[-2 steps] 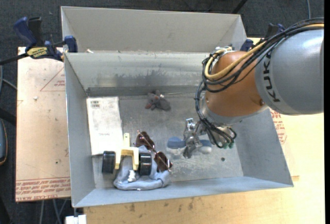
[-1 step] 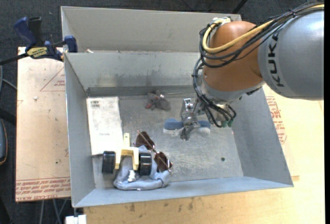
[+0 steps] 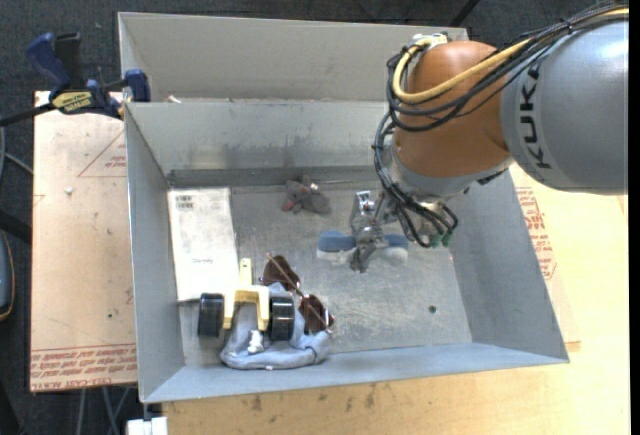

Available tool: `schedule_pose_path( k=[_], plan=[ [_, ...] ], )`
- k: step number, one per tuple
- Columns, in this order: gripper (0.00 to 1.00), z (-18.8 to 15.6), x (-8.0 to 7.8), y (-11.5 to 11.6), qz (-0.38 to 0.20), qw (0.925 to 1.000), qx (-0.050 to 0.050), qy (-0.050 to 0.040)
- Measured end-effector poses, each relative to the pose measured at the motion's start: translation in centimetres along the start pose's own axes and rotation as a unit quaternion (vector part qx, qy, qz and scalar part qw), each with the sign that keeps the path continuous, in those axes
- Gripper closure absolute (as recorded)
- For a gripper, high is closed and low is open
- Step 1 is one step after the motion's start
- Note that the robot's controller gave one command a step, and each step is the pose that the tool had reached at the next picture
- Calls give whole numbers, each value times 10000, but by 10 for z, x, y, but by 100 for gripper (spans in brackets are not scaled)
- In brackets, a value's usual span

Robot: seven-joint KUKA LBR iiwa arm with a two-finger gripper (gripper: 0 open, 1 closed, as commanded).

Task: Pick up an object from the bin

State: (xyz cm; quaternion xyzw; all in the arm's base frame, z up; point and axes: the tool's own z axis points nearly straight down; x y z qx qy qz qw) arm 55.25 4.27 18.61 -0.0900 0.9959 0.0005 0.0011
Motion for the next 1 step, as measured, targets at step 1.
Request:
schedule_pose_path(
  k=[1],
  plan=[
    [100, -47, -5, -16, 66, 10000, -4, 28]
  ],
)
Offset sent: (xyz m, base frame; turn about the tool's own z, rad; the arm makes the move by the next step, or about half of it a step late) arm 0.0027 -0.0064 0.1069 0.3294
